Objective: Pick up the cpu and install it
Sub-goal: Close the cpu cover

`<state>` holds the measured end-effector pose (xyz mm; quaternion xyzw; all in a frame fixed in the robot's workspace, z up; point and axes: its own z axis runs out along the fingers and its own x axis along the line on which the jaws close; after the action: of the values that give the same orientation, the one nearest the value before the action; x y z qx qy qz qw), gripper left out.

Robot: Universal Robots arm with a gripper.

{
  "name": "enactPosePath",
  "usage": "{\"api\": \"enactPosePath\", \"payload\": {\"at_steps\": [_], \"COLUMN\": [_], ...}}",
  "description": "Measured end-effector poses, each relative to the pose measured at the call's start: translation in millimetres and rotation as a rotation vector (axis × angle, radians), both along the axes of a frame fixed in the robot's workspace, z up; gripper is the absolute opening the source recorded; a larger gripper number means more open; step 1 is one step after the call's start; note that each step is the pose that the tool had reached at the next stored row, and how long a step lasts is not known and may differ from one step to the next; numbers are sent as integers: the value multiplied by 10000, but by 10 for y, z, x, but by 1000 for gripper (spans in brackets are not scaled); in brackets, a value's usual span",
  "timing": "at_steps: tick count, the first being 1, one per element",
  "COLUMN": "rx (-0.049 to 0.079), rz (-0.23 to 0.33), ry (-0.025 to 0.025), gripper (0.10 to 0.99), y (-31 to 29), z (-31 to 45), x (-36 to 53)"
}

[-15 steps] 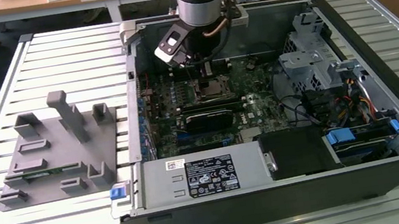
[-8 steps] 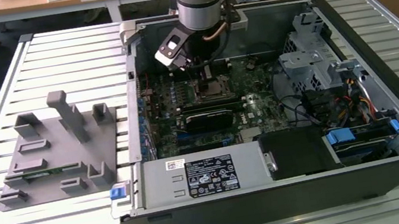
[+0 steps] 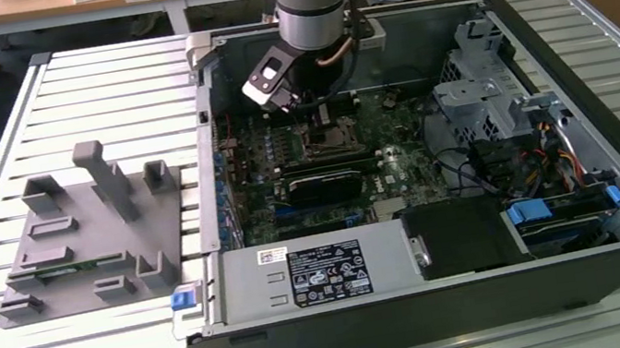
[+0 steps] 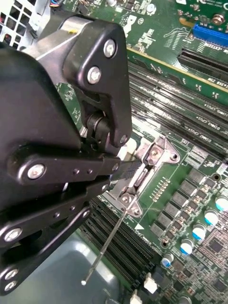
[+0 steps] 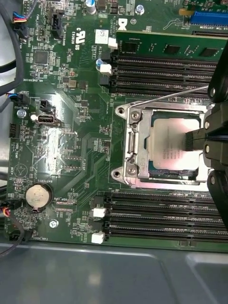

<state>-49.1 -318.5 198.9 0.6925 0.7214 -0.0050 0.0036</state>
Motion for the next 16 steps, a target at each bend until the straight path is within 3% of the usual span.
{"api": "enactPosePath", "payload": {"at_steps": [12,16], "rx": [5,4], "rz": [0,0], "ry": [-3,-1], "gripper": [106,106], "y": [3,3], "z": [-3,65], "x": [63,62]}}
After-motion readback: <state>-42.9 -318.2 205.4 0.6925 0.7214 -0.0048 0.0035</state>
